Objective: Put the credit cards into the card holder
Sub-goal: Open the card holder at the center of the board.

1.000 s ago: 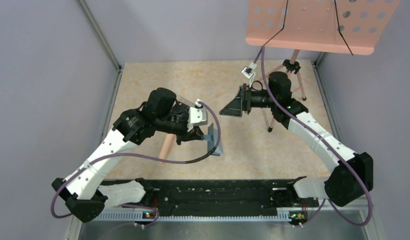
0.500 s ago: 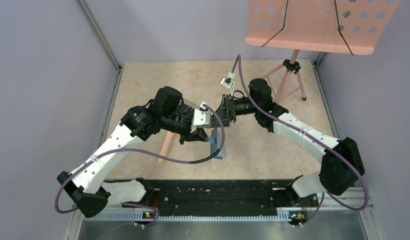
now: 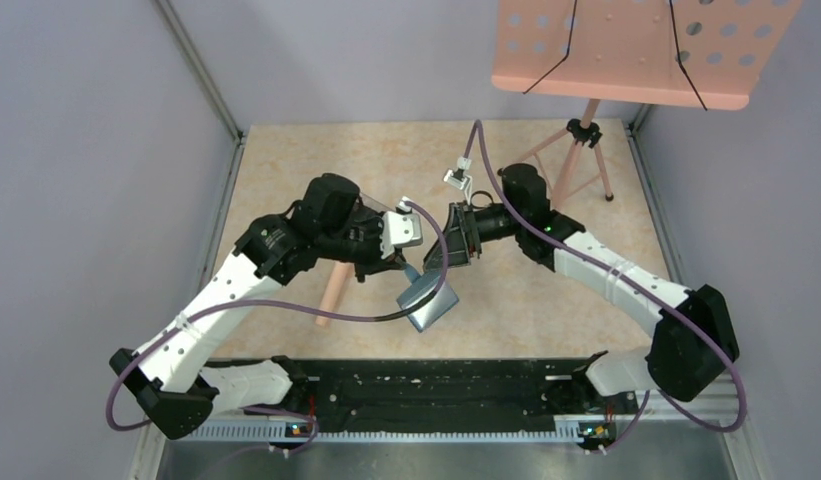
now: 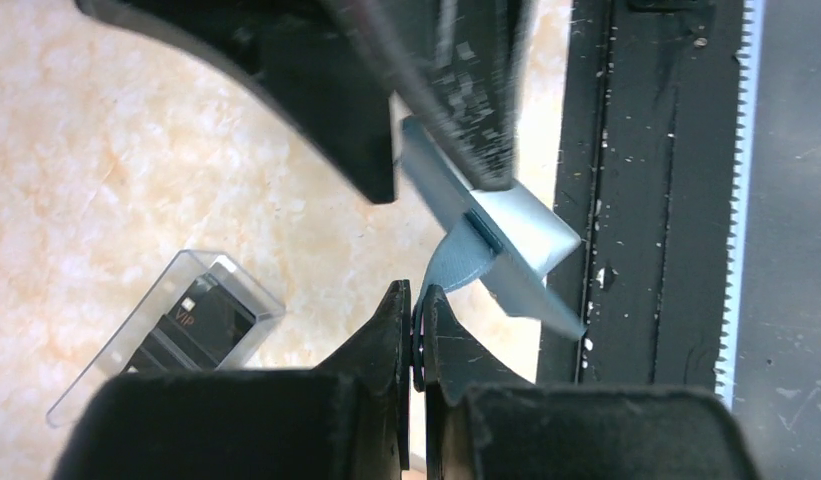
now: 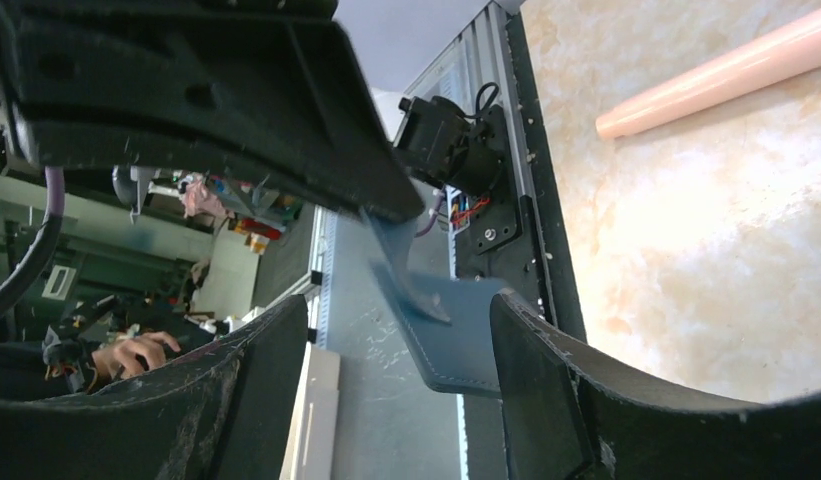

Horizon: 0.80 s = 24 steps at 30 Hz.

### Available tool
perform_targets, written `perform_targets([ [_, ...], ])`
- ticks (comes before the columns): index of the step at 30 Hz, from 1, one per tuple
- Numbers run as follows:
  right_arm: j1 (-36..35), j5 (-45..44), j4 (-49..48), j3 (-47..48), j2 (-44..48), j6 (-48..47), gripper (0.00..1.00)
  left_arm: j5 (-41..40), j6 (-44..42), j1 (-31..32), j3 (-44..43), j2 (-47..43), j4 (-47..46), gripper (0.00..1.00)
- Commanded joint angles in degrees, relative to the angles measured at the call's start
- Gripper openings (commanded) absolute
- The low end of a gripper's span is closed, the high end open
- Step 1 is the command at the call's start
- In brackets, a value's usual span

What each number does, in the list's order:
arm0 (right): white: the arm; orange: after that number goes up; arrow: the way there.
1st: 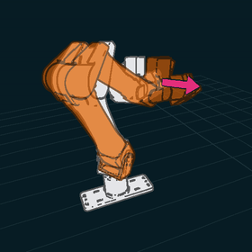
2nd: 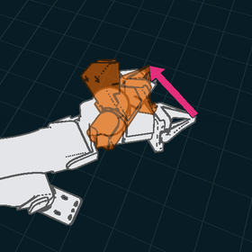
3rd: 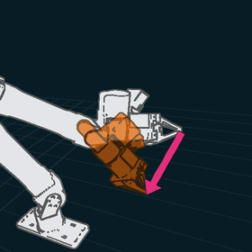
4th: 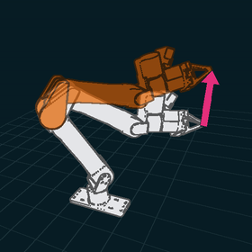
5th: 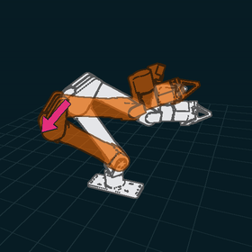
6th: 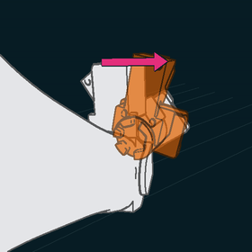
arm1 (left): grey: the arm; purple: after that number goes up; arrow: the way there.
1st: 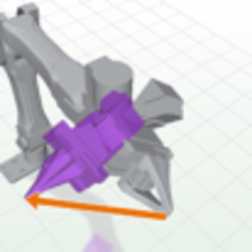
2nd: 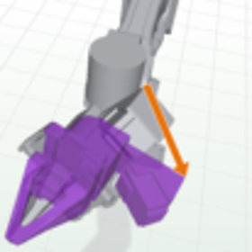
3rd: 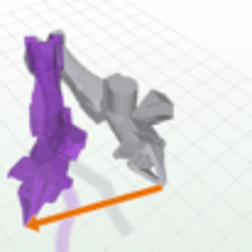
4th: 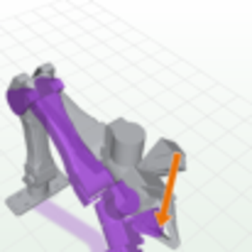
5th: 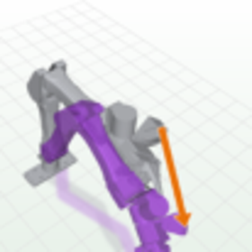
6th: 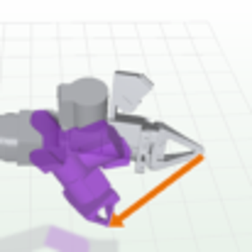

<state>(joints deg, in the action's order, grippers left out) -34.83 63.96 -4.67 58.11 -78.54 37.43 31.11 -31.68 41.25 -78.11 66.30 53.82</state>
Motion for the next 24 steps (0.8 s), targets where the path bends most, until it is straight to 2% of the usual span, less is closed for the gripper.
perform_targets([
  [1, -0.64, 1.69, 4.06, -0.54, 4.15, -3.32, 0.66, -4.83, 2.61, -0.03, 0.70, -1.88, -5.10, 0.00],
  [6, -1.45, -0.32, 4.49, -1.20, 5.32, -3.79, 0.71, -3.83, 4.37, -0.03, 0.99, -1.09, -6.93, 0.00],
  [9, -3.07, -3.06, 8.96, -0.27, 4.90, -6.24, 0.74, -3.48, 5.42, -0.03, 0.94, -0.67, -7.89, 0.00],
  [16, -6.01, -14.85, 17.25, 2.59, 4.53, -13.61, 0.75, -1.29, 6.40, -0.03, 0.97, -0.61, -10.30, 0.00],
  [22, -7.31, -21.36, 19.77, 3.52, 4.74, -15.73, 0.66, 1.15, 8.68, -0.03, 1.50, -0.48, -12.81, 0.00],
  [24, -7.52, -24.36, 19.78, 3.59, 5.01, -15.09, 0.56, 1.50, 9.96, -0.03, 1.87, -0.47, -13.93, 0.00],
])
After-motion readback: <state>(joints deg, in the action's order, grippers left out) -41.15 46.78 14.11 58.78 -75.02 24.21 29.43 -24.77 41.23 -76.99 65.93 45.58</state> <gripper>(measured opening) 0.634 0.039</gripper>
